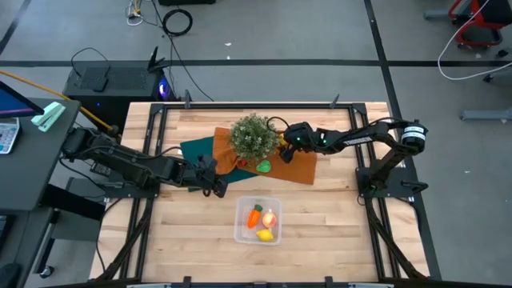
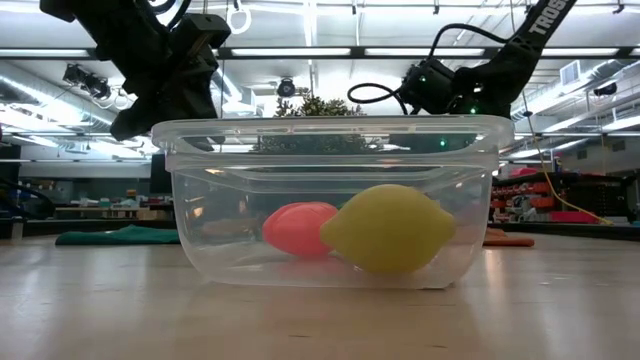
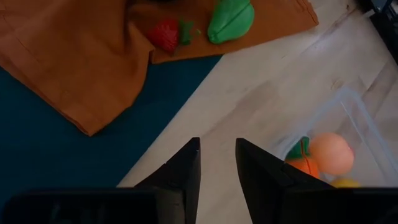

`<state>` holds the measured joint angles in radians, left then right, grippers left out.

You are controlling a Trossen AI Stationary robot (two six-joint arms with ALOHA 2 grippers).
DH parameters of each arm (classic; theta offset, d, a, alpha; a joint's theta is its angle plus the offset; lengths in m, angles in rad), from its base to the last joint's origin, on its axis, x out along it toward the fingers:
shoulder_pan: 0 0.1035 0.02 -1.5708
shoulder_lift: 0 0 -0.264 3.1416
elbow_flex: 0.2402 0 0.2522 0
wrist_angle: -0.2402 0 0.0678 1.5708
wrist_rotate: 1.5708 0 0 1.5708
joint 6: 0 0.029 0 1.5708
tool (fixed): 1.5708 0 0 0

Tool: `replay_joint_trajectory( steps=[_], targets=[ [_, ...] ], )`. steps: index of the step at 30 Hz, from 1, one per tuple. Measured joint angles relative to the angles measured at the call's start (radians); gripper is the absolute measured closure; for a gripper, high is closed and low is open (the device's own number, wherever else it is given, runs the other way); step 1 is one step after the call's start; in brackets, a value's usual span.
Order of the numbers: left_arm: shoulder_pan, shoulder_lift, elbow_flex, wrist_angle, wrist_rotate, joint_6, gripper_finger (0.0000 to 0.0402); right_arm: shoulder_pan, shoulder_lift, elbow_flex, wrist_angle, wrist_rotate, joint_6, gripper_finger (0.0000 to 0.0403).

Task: Pick and placing Produce into tupperware
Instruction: Put the lemon into the transparent bin

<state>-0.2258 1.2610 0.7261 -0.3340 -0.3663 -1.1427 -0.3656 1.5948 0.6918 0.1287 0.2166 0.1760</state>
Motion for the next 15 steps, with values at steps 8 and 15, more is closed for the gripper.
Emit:
replay_joint_trajectory(
  steps=[8, 15],
  targets=[
    [0.0, 0.0, 0.0, -0.001, 0.024, -0.019, 0.0294, -0.054, 0.005, -0.001, 0.034, -0.063, -0.055, 0.0011],
    [0.0, 0.0, 0.0, 0.0, 0.024, -0.024, 0.0294, -0.073, 0.042, -0.002, 0.045, -0.095, -0.068, 0.0011]
  ],
)
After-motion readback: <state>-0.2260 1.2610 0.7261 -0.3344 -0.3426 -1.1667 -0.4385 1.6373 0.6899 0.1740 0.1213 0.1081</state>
